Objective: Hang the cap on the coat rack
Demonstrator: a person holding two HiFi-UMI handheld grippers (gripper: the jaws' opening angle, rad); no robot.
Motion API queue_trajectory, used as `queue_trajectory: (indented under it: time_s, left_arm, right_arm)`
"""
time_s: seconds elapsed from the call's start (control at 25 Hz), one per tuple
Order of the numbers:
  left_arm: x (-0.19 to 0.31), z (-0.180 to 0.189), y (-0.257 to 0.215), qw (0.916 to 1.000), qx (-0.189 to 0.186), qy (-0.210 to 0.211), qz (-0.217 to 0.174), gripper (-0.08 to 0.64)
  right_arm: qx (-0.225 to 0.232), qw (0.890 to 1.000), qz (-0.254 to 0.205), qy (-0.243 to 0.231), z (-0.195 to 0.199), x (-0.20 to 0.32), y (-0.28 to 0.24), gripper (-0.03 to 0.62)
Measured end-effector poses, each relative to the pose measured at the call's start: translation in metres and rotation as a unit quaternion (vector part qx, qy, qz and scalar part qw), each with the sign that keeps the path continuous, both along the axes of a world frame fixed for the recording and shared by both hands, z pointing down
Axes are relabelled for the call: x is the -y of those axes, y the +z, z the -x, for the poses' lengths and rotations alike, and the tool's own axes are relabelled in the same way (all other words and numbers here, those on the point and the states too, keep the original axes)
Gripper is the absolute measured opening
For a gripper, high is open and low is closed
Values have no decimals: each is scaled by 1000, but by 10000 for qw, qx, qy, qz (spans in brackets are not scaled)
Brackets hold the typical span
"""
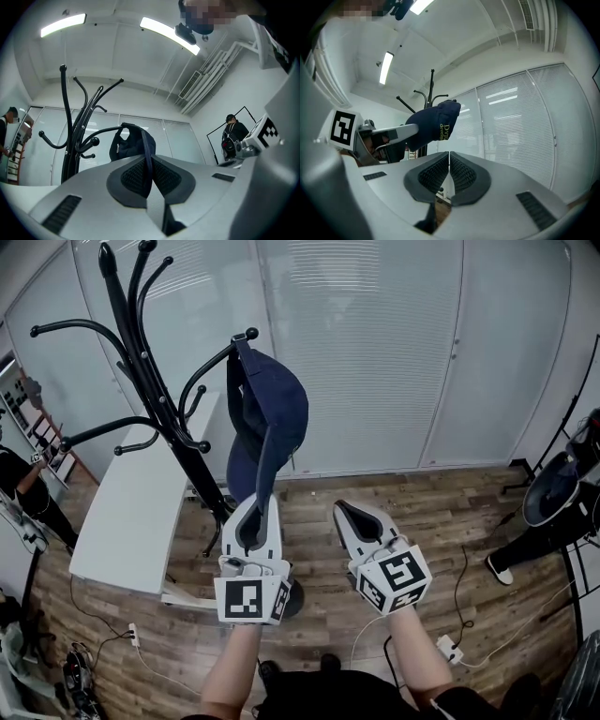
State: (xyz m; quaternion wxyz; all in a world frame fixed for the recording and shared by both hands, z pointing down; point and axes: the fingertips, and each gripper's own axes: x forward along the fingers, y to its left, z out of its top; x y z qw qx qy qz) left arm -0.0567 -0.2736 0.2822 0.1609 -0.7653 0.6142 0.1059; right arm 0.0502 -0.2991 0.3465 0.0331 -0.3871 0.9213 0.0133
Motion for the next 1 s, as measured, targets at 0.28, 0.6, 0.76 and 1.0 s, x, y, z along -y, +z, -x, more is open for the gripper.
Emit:
queue_trajectory:
  time_s: [0.28,0.6,0.76,1.0]
  left_arm:
    - [23,5,28,9992,-1,-78,393,31]
    - [42,13,50,9974,138,-212,668,31]
    - [53,14,60,9961,186,-220,837,31]
    - [64,17,73,9940,305,-290,1007,31]
  right_arm:
    - [-3,9999,117,4,-2,1,7,32]
    - [-17,10000,76,10,1,2,4,32]
    - [-31,10000,72,-42,4,1,2,32]
    - [-37,9999,83,-44,3,1,2,32]
